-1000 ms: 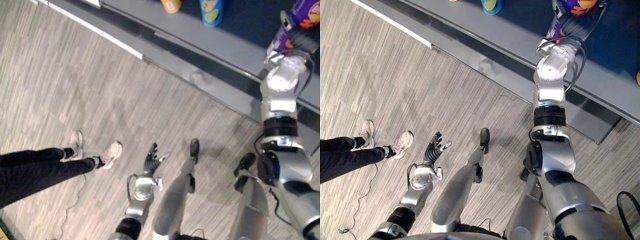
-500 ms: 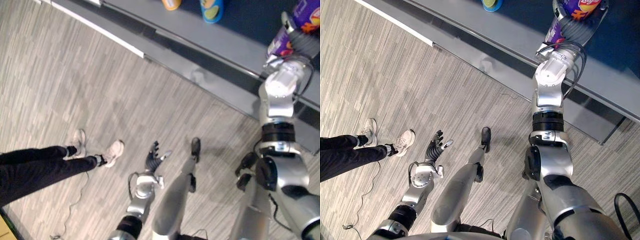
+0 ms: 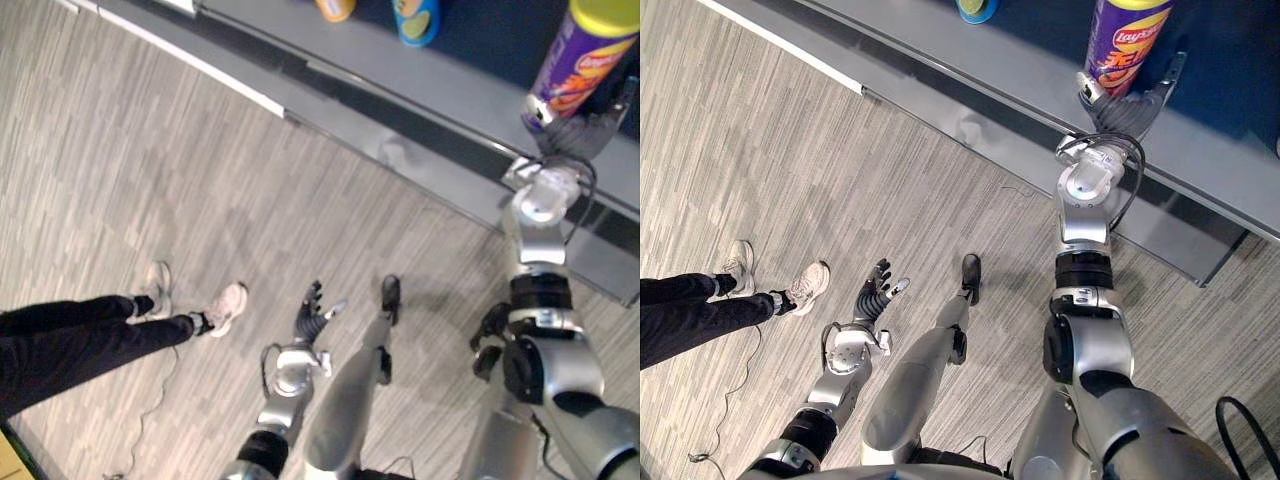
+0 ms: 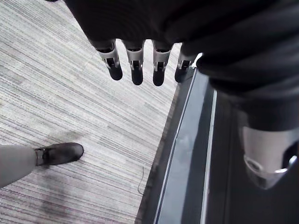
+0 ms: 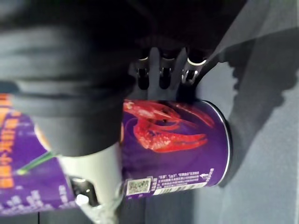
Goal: Put the gum and the chips on the shelf.
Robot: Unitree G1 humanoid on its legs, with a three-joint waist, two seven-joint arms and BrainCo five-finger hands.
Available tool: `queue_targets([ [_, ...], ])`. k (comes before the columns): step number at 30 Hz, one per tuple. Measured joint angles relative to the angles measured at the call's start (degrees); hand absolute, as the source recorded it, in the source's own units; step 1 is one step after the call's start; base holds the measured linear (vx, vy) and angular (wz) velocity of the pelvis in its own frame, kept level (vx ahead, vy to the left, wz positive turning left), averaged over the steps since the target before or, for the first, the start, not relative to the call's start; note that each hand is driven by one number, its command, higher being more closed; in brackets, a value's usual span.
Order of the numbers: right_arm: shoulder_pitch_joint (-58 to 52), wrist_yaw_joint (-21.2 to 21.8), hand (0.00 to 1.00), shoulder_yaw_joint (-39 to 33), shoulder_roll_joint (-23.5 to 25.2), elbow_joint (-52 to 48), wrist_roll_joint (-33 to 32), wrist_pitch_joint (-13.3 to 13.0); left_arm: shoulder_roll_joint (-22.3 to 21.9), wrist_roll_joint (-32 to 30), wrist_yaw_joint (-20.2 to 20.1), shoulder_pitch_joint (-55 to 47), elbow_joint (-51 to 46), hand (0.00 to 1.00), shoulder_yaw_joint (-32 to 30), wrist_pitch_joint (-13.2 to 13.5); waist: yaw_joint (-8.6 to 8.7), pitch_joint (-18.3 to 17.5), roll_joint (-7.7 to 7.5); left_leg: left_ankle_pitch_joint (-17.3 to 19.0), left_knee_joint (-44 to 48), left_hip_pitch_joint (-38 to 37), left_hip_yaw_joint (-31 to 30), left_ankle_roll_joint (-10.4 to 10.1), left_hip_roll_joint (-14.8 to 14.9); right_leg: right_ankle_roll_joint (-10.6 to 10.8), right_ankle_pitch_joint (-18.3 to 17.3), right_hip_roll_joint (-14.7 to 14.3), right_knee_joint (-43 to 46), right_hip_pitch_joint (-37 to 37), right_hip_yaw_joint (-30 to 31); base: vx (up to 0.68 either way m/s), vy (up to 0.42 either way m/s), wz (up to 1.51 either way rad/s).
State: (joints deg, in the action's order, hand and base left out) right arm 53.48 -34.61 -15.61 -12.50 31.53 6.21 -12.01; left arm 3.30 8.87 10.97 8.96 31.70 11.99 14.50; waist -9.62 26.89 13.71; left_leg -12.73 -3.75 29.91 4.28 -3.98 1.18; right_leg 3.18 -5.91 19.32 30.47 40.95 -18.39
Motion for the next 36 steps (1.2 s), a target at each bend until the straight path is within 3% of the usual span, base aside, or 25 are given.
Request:
queue_targets([
  [11,-5.09,2.1,0.0,0.32,1.38,1.37,-0.64,0.0,-0.23,-0.08,-1.34,0.02,2.6,0.0,-0.31,-0.36,0.37,-0.08,-0.37,0.76,0.74,-3.05,1.32,-0.06,1.42,0.08,0.17,-1.61,-2.0,-4.06,0.06,-0.01,-0.037,-0.05],
  [13,-6.61,2.95,0.0,0.92,2.58,3.02,-0.69,-0.24,-0.5,-0.92,-1.47,0.12,5.84,0.0,-1.08,-1.51,1.07,-0.27,-0.93,1.54,1.71,-3.77,1.64,-0.11,2.0,0.09,0.34,-2.41,-3.3,-5.59,0.05,0.01,-0.044,-0.14],
  [17,-11.76,5.5,0.0,3.81,5.15,5.63,-2.03,-0.31,-1.09,-5.29,-2.41,2.36,16.88,0.0,-6.1,-7.21,1.95,-0.64,-3.44,3.16,2.53,-7.3,2.96,-0.8,3.73,-0.18,1.11,-4.58,-6.33,-10.0,0.21,0.05,-0.055,-0.23],
  [18,-13.77,6.7,0.0,5.01,6.0,6.24,-2.78,-0.3,-0.99,-5.17,-2.6,2.63,18.75,0.0,-7.73,-7.83,2.92,-0.57,-4.28,3.61,3.34,-8.4,2.93,-0.83,4.23,-0.15,1.36,-5.28,-7.15,-11.85,0.2,0.07,-0.058,-0.19],
  [21,-19.1,10.01,0.0,8.78,7.64,7.64,-2.84,0.39,-0.54,-5.2,-2.81,2.67,22.76,0.0,-10.13,-8.71,5.05,-0.82,-6.58,5.53,4.61,-11.91,3.47,-1.23,5.08,-0.1,1.39,-6.38,-9.26,-16.32,0.44,0.08,-0.032,-0.15],
  [23,-22.83,12.09,0.0,11.27,8.38,7.57,-2.85,0.53,-0.04,-5.27,-2.81,2.45,23.89,0.0,-10.43,-9.02,5.21,-0.76,-8.02,7.21,5.68,-14.02,4.99,-1.47,5.81,-0.03,1.42,-7.48,-10.58,-18.38,1.97,0.06,-0.005,-0.39],
  [27,-31.5,16.21,0.0,16.61,9.09,7.57,-4.03,2.13,0.85,-7.94,-2.59,2.04,26.68,0.0,-13.25,-9.83,7.26,-1.32,-9.93,8.8,6.12,-18.43,6.9,-1.63,6.78,0.41,1.84,-9.08,-13.48,-23.11,3.3,0.08,0.005,-0.34],
  [30,-41.47,20.92,0.0,20.55,9.25,6.06,-4.01,2.51,1.81,-11.49,-2.42,0.06,29.27,0.0,-17.1,-10.42,8.14,-5.13,-12.72,10.0,5.51,-21.44,10.33,-2.09,7.94,0.44,3.3,-11.11,-16.92,-25.35,5.86,0.12,0.011,-0.5],
  [36,-56.34,27.6,0.0,22.68,8.27,5.1,-3.88,1.51,1.17,-15.32,-2.25,-4.94,30.02,0.0,-20.63,-10.91,10.07,-12.66,-14.72,10.21,0.46,-28.47,13.47,-2.4,8.0,0.9,4.27,-12.59,-22.01,-30.85,7.67,0.12,0.023,-0.26],
])
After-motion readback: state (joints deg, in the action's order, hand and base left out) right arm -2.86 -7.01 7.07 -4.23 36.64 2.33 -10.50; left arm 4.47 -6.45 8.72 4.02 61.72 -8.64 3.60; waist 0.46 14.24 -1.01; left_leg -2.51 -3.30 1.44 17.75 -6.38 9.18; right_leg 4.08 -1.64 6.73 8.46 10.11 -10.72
